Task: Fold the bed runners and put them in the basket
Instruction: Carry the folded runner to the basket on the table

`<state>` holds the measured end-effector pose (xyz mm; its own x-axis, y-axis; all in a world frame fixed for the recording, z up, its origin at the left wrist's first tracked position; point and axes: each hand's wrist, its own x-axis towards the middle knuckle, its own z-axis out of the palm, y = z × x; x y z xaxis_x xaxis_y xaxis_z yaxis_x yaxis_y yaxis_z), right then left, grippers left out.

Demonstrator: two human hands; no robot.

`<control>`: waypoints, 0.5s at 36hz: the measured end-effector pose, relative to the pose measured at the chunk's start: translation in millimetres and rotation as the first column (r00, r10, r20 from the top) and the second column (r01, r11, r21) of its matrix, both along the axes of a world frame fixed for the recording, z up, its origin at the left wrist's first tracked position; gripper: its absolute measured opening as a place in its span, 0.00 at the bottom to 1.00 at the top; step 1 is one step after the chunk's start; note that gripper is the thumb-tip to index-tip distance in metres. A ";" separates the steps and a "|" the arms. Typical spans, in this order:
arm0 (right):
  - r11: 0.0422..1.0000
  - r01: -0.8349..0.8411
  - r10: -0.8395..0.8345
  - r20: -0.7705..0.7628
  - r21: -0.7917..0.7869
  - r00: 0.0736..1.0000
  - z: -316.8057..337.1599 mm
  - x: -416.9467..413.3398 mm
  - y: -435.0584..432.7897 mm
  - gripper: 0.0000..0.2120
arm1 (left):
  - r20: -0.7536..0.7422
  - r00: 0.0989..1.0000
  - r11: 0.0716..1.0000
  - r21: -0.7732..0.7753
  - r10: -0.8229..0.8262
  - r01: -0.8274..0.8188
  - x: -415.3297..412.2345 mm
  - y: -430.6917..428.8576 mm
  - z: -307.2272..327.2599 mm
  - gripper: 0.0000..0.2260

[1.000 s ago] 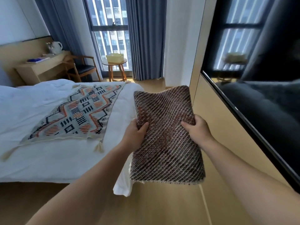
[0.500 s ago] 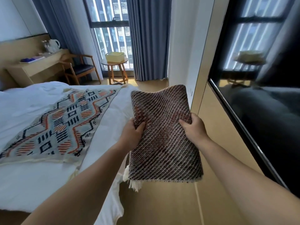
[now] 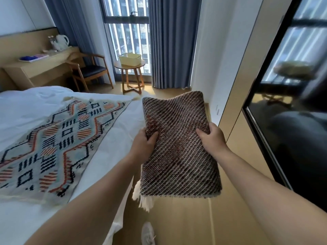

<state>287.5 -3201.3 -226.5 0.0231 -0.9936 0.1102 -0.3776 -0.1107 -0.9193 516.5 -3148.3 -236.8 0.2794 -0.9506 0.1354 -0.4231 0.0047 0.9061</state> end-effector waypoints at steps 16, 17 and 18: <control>0.999 0.042 -0.042 -0.010 0.001 0.999 -0.1 106.0 -261.9 0.12 | -0.057 0.995 0.996 0.020 -0.083 0.084 106.3 -278.5 -1.6 0.07; 0.999 0.048 -0.048 -0.007 -0.003 0.999 1.2 110.7 -276.1 0.12 | -0.057 0.995 0.996 0.025 -0.086 0.088 111.7 -295.0 0.0 0.07; 0.999 0.054 -0.054 -0.006 -0.005 0.999 2.0 114.9 -289.8 0.12 | -0.058 0.994 0.995 0.030 -0.089 0.091 116.6 -310.2 0.6 0.08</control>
<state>402.4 -3491.1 -224.5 -0.0297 -0.9929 0.1151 -0.3890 -0.0946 -0.9164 633.2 -3458.5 -236.2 0.1992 -0.9758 0.0906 -0.3701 0.0107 0.9289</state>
